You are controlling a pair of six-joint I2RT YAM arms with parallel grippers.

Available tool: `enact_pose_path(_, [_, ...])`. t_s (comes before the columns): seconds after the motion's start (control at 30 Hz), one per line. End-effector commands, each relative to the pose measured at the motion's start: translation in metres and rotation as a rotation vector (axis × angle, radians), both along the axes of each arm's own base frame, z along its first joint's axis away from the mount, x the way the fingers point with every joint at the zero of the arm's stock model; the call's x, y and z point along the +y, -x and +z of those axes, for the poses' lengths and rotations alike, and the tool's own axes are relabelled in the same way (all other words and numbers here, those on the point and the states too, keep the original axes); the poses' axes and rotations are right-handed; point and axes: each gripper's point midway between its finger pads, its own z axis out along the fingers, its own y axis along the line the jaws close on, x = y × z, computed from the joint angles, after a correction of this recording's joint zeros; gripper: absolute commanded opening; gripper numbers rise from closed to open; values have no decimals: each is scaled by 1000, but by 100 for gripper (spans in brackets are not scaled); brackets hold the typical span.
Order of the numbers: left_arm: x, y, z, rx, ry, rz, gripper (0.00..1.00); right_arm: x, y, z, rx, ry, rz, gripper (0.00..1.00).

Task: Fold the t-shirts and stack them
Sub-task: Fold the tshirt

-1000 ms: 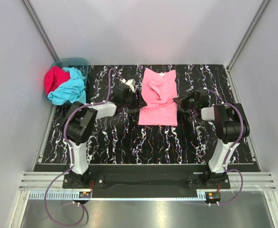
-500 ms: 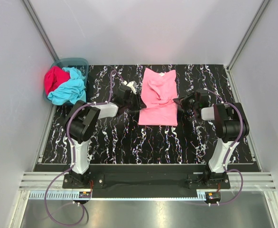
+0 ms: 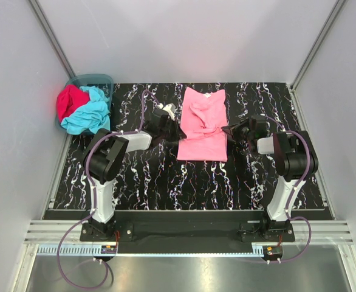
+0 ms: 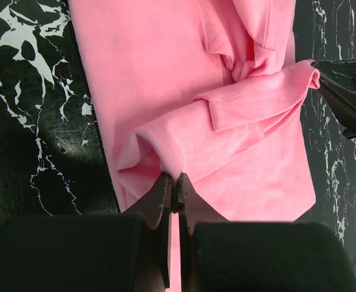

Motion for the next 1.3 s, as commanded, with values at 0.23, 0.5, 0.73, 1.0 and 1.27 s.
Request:
enact_pose_path(0.23, [-15, -32, 71, -144, 79, 39, 0, -4, -6, 1, -25, -8, -14, 0])
enact_pose_path(0.5, [-24, -46, 90, -166, 84, 28, 0, -5, -6, -1, -25, -7, -15, 0])
enact_pose_path(0.73, [-29, -56, 88, -154, 68, 28, 0, -6, -10, 0, -30, -12, -11, 0])
enact_pose_path(1.0, [-23, -64, 68, -108, 52, 92, 6, -8, -12, 0, -31, -12, -11, 0])
enact_pose_path(1.27, [-1, -75, 64, -114, 23, 227, 13, -10, -13, -1, -32, -5, -12, 0])
